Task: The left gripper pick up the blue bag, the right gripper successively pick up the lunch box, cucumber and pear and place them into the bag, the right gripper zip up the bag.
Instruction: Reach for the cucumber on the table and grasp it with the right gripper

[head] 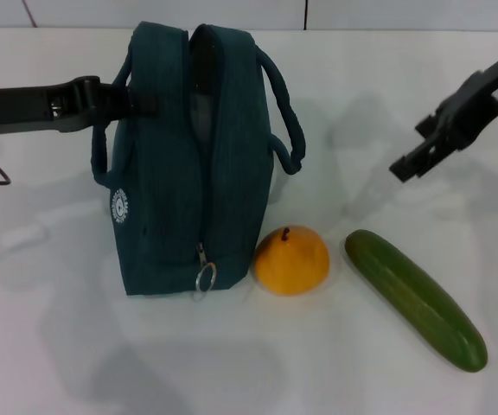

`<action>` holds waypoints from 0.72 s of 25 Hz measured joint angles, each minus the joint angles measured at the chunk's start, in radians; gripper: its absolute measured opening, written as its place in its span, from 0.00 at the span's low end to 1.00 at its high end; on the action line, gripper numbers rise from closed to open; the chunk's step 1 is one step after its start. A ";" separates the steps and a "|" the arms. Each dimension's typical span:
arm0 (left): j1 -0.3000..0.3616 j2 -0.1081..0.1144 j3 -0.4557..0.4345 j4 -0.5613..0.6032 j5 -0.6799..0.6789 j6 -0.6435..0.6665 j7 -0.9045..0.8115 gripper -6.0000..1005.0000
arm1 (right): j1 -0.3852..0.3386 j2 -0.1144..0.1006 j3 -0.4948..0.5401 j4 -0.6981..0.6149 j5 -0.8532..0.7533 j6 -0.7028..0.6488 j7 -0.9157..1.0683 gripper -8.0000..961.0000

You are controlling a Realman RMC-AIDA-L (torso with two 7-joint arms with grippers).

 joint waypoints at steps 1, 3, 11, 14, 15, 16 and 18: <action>-0.002 0.000 0.000 0.000 0.000 0.000 0.000 0.06 | 0.015 0.006 0.002 0.005 -0.014 -0.014 0.024 0.92; -0.005 0.000 0.000 0.000 0.000 0.000 0.000 0.06 | 0.038 0.019 0.005 0.023 -0.034 -0.029 0.081 0.92; -0.007 -0.002 0.002 -0.002 0.000 -0.006 0.000 0.06 | 0.105 0.042 -0.002 0.170 -0.080 -0.059 0.195 0.91; -0.012 -0.003 0.005 -0.007 0.000 -0.008 -0.001 0.06 | 0.135 0.049 -0.022 0.245 -0.132 -0.060 0.207 0.91; -0.015 -0.003 0.005 -0.012 0.000 -0.008 -0.001 0.06 | 0.140 0.050 -0.041 0.267 -0.147 -0.056 0.213 0.91; -0.018 -0.004 0.004 -0.017 0.000 -0.008 0.000 0.06 | 0.143 0.051 -0.066 0.281 -0.154 -0.048 0.219 0.91; -0.021 -0.005 0.003 -0.024 0.000 -0.009 0.001 0.06 | 0.145 0.053 -0.128 0.296 -0.164 -0.023 0.239 0.91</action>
